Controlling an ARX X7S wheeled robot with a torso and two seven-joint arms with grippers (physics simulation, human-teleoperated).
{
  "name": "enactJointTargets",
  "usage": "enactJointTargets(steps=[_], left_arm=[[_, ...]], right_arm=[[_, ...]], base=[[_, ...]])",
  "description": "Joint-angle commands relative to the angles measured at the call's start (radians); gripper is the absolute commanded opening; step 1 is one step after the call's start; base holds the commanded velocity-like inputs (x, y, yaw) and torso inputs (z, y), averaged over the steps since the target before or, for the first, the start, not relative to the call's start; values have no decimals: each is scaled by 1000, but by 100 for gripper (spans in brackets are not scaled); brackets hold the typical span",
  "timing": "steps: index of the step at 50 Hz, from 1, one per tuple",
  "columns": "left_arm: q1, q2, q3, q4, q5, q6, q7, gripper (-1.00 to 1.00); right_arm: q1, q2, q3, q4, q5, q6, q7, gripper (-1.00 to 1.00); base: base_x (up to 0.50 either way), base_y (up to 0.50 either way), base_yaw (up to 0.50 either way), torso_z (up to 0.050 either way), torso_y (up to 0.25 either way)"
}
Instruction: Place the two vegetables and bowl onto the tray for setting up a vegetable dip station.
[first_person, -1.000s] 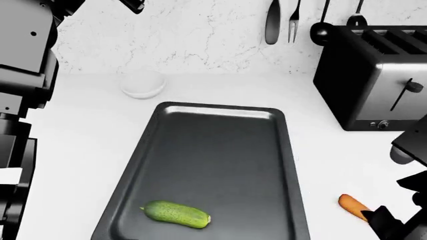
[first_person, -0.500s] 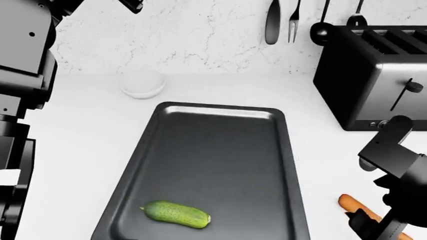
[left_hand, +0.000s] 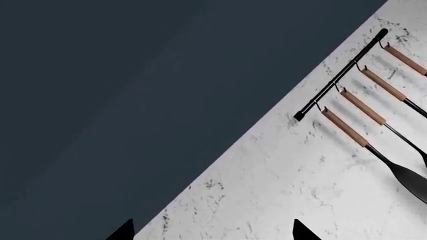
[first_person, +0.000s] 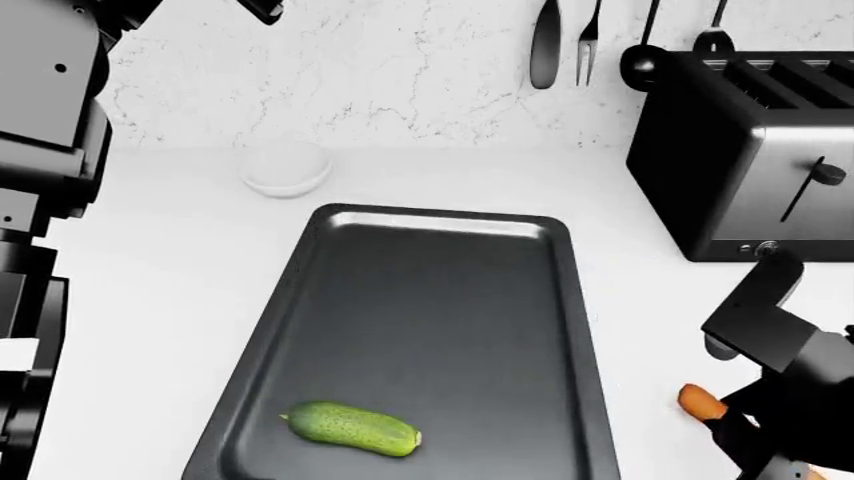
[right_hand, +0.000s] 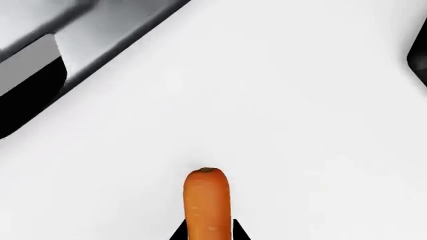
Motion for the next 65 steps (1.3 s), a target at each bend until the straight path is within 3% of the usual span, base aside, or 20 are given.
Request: enactJointTargets(steps=[1,12,17,32,43,50,65], left_arm=[[2,-3,-1,4,-1,4,-4,100],[12,-12,-5,36,-5,-14,-11,100],[9,-11,-6,37,-4,-15,-13,100],[41,-56,-18,152,-17,-90,-16,100],[42,-78,-19,182,-17,-113,-12,100],[46,-79,-19,175,-15,-107,-16,100],[61,-81,-18,184,-18,-107,-22,100]], right_arm=[[45,-58,36,45,0,20,-20,-100],[172,-159,87,95,-47,93,-134,-100],[269,-237,96,92,-141,137,-288,-100],[265,-523,168,83,-161,-33,-527,-100],[208,-659,183,153,-62,-32,-433,-100],[198,-674,184,164,38,-3,-382,-100],[147,-674,161,116,70,-2,-328,-100]], base=[[0,0,0,0,0],[0,0,0,0,0],[0,0,0,0,0],[0,0,0,0,0],[0,0,0,0,0],[0,0,0,0,0],[0,0,0,0,0]])
